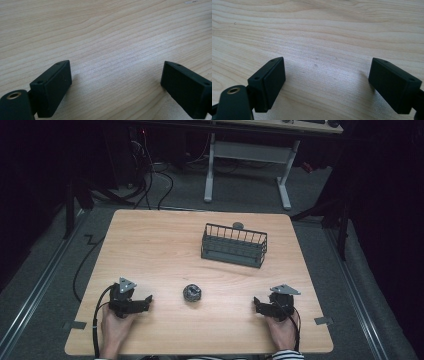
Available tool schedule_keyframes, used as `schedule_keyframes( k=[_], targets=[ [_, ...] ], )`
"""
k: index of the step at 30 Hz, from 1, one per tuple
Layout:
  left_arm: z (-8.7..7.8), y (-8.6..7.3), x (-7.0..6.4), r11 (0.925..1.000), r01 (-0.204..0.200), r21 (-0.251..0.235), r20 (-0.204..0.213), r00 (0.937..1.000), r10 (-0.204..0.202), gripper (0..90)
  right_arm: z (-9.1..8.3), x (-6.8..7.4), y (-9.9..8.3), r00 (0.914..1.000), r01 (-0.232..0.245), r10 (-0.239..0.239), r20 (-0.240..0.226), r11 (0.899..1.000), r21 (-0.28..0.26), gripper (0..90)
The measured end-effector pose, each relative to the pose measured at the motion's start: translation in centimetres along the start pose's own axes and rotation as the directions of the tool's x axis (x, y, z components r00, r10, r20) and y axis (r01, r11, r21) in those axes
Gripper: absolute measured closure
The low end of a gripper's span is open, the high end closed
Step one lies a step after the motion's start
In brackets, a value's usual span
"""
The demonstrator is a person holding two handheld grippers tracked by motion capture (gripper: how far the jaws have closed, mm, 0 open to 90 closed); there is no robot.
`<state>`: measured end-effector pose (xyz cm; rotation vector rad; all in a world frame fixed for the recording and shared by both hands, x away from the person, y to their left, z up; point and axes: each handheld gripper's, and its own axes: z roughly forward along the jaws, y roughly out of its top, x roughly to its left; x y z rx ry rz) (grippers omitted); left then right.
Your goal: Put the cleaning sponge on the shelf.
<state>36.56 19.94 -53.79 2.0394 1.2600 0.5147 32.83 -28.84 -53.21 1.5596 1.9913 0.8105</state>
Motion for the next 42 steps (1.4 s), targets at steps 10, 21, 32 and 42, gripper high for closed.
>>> schedule_keyframes(
  k=[10, 21, 32, 42],
  targets=[
    [0.0, 0.0, 0.0, 1.0000, -0.005, -0.003, 0.002, 1.0000, 0.005, 11.1, -0.1, -0.1, -0.1, 1.0000, 0.000, 0.000, 0.000, 1.000, -0.005, 16.9],
    [0.0, 0.0, -0.1, 1.0000, -0.007, -0.004, 0.005, 1.0000, 0.007, 11.5, -1.1, -0.6, 0.2, 0.9994, -0.034, 0.033, -0.010, 0.999, -0.041, 34.3],
    [0.0, 0.0, -0.1, 1.0000, -0.007, -0.004, 0.005, 1.0000, 0.007, 11.6, -2.7, -1.8, 3.1, 0.9968, -0.060, 0.053, -0.059, 0.992, -0.112, 42.7],
    [0.0, 0.0, -0.1, 1.0000, -0.007, -0.004, 0.005, 1.0000, 0.007, 11.6, -3.7, -3.1, 7.9, 0.9911, -0.094, 0.074, -0.111, 0.977, -0.191, 48.7]
  ],
)
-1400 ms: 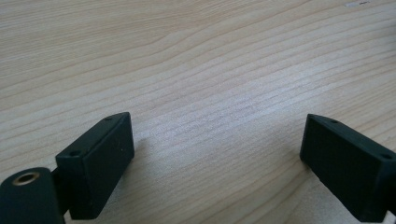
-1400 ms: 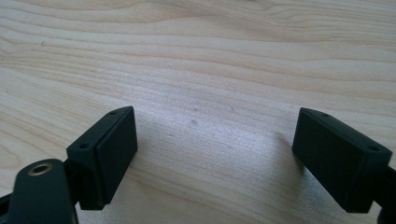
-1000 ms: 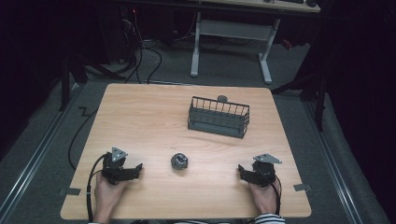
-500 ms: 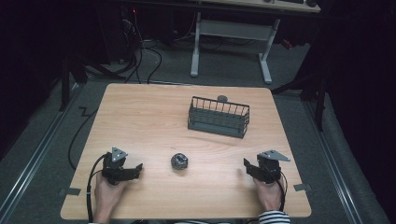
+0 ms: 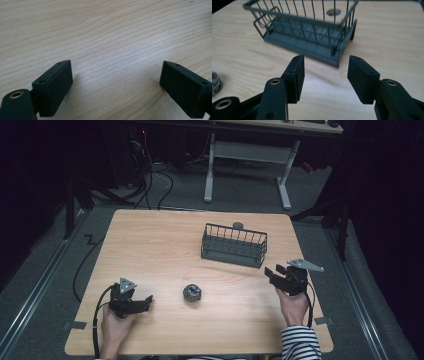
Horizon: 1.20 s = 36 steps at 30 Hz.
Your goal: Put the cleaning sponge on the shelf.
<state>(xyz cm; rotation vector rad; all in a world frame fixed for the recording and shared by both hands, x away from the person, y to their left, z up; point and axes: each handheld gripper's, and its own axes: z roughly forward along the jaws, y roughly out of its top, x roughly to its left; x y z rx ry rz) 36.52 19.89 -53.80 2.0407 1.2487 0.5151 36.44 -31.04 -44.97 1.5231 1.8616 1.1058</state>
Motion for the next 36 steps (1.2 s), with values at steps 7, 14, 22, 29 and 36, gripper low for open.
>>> schedule_keyframes(
  k=[7, 14, 22, 29, 36],
  targets=[
    [0.0, 0.0, 0.0, 1.0000, 0.000, 0.000, 0.000, 1.0000, 0.000, 11.7, 1.2, -0.1, 2.8, 0.9999, 0.010, -0.010, 0.006, 1.000, 0.003, 49.3],
    [0.0, 0.0, 0.0, 1.0000, -0.002, -0.003, 0.004, 1.0000, 0.002, 13.0, 3.2, -0.9, 5.8, 0.9988, -0.021, 0.020, 0.045, 1.000, 0.014, 50.3],
    [0.0, 0.0, -0.1, 1.0000, -0.002, -0.005, 0.005, 1.0000, 0.002, 13.4, 5.9, -1.2, 7.2, 0.9966, -0.038, 0.033, 0.076, 0.997, 0.067, 50.3],
    [-0.1, 0.0, -0.1, 1.0000, -0.004, -0.005, 0.005, 1.0000, 0.004, 13.7, 8.1, -1.4, 7.3, 0.9937, -0.065, 0.054, 0.098, 0.991, 0.116, 50.1],
    [-0.1, 0.0, -0.1, 1.0000, -0.006, -0.002, 0.007, 1.0000, 0.006, 13.8, 9.2, -1.5, 7.0, 0.9929, -0.079, 0.064, 0.100, 0.986, 0.150, 51.2]
  ],
)
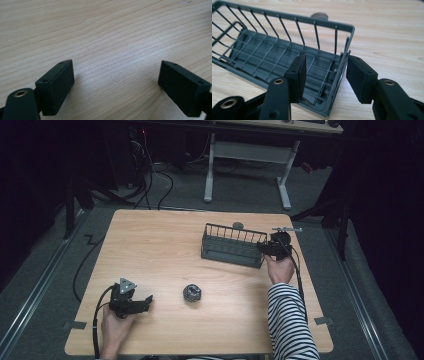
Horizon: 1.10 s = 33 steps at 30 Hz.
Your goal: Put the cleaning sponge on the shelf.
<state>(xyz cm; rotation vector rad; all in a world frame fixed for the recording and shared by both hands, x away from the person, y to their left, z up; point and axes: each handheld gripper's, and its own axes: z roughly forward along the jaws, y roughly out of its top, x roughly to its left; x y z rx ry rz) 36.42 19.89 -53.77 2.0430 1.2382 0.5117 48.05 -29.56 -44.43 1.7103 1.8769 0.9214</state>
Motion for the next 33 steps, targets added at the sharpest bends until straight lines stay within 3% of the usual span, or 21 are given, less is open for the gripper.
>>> schedule_keyframes(
  k=[11, 14, 18, 24, 27, 33],
  targets=[
    [0.0, 0.0, 0.0, 1.0000, 0.002, -0.002, 0.000, 1.0000, -0.002, 13.9, 0.3, -0.1, -0.4, 0.9997, 0.010, -0.009, -0.022, 0.999, 0.042, 59.6],
    [0.0, 0.0, 0.0, 1.0000, 0.002, -0.002, 0.000, 1.0000, -0.002, 13.9, 0.3, 0.1, -0.8, 0.9992, 0.038, -0.037, -0.018, 0.998, 0.057, 60.6],
    [0.0, 0.0, 0.0, 1.0000, 0.002, -0.002, 0.000, 1.0000, -0.002, 13.9, -0.3, 0.1, -1.7, 0.9987, 0.033, -0.032, -0.039, 0.999, 0.038, 61.1],
    [0.0, 0.0, 0.0, 1.0000, 0.002, -0.003, -0.001, 1.0000, -0.002, 13.9, -1.0, 0.7, -2.2, 0.9968, 0.073, -0.071, -0.037, 0.996, 0.046, 61.7],
    [0.0, 0.0, 0.0, 1.0000, 0.002, -0.001, -0.001, 1.0000, -0.002, 13.9, -1.4, 0.9, -2.8, 0.9968, 0.062, -0.060, -0.052, 0.997, 0.034, 60.4],
    [0.0, 0.0, 0.0, 1.0000, 0.002, -0.001, -0.001, 1.0000, -0.002, 13.9, -2.2, 1.7, -3.7, 0.9927, 0.102, -0.100, -0.067, 0.994, 0.035, 59.0]
  ],
)
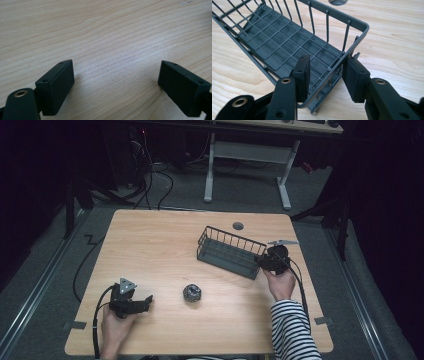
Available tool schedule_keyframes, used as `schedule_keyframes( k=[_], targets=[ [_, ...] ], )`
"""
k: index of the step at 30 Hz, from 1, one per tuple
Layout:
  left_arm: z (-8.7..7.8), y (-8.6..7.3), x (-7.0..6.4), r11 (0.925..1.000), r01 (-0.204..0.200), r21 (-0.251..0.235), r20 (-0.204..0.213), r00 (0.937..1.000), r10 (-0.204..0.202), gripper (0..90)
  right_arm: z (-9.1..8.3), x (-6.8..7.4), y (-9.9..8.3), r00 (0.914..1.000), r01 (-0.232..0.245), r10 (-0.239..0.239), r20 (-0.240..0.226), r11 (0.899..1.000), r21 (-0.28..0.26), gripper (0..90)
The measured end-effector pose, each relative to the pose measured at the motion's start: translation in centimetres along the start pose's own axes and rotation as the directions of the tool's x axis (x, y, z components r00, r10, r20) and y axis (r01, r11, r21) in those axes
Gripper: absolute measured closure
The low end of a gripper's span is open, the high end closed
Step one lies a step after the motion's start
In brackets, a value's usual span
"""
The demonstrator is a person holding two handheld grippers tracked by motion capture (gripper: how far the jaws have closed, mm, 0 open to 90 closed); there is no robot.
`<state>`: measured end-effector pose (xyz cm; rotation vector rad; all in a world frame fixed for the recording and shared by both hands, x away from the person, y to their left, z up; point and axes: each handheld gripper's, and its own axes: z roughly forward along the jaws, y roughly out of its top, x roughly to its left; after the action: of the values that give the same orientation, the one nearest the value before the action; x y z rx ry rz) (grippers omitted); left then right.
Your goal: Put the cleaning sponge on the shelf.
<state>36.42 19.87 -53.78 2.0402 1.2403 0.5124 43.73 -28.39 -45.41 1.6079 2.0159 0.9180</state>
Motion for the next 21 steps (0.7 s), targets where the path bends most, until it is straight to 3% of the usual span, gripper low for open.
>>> schedule_keyframes(
  k=[4, 8, 16, 21],
  targets=[
    [0.0, 0.0, 0.0, 1.0000, 0.000, 0.000, 0.000, 1.0000, 0.000, 13.9, -0.3, 0.0, -0.4, 0.9996, -0.013, 0.013, -0.024, 1.000, -0.001, 59.1],
    [0.0, 0.0, 0.0, 1.0000, 0.000, 0.000, 0.000, 1.0000, 0.000, 13.9, -0.7, 0.6, -0.7, 0.9996, 0.016, -0.016, -0.022, 1.000, 0.008, 58.7],
    [0.0, 0.0, 0.0, 1.0000, -0.001, 0.000, 0.001, 1.0000, 0.001, 14.0, -1.3, 0.9, -1.6, 0.9985, 0.011, -0.011, -0.054, 1.000, 0.004, 57.3],
    [0.0, 0.0, 0.0, 1.0000, -0.001, 0.000, 0.000, 1.0000, 0.001, 14.0, -1.8, 0.9, -1.4, 0.9989, 0.007, -0.008, -0.045, 1.000, -0.026, 45.8]
  ],
)
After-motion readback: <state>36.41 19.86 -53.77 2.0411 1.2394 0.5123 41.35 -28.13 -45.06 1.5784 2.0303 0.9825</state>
